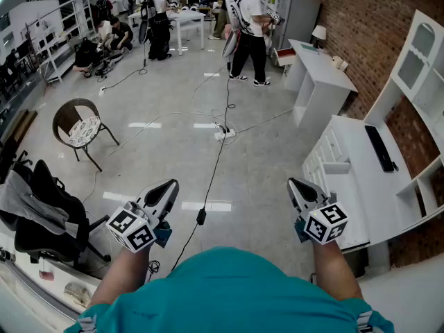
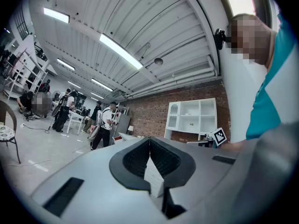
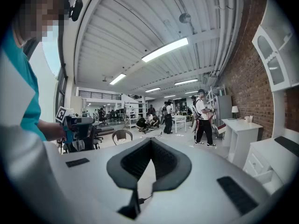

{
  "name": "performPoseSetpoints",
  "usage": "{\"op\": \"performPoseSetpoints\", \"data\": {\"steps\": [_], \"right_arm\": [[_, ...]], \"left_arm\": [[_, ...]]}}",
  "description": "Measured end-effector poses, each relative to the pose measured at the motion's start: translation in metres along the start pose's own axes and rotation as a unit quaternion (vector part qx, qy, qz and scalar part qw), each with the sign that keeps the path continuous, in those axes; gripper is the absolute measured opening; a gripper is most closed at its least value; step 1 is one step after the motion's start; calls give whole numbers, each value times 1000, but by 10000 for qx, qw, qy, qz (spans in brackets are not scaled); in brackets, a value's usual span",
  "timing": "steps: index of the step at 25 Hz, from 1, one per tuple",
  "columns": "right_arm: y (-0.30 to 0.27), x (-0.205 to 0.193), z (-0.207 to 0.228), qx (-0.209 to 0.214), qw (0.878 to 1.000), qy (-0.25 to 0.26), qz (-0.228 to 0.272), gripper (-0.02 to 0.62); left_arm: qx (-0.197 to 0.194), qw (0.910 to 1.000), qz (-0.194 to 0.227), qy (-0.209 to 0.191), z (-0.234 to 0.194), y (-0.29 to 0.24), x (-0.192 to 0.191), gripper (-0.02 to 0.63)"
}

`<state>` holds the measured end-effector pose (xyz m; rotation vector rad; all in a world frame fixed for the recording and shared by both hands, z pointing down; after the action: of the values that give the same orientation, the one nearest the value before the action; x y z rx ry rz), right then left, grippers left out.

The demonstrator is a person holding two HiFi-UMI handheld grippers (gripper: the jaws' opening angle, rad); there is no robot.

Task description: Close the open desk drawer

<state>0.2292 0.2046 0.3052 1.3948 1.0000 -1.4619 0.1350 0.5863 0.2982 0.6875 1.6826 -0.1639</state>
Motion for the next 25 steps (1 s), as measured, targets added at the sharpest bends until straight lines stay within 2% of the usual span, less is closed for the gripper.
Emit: {"op": "performPoseSetpoints", "data": {"steps": [16, 25], "right_arm": [[-6, 3, 10, 53, 10000, -5, -5, 21], [11, 0, 57, 129, 9999, 8, -80, 21]], "left_arm": [[-53, 10000, 33, -64, 0, -14, 2, 17], [-204, 9997, 60, -106, 33, -68, -17, 17]]}}
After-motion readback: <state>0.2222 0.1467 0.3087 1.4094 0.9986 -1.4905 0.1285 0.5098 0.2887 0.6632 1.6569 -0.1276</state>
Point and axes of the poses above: the fingertips, and each gripper's own axes: y backward along the fingers, z to its right, x out of its top, the point moved 7 cm from there along y, backward along the fingers, and after that the axes turned 10 degrees about z, right-handed, at the moved point
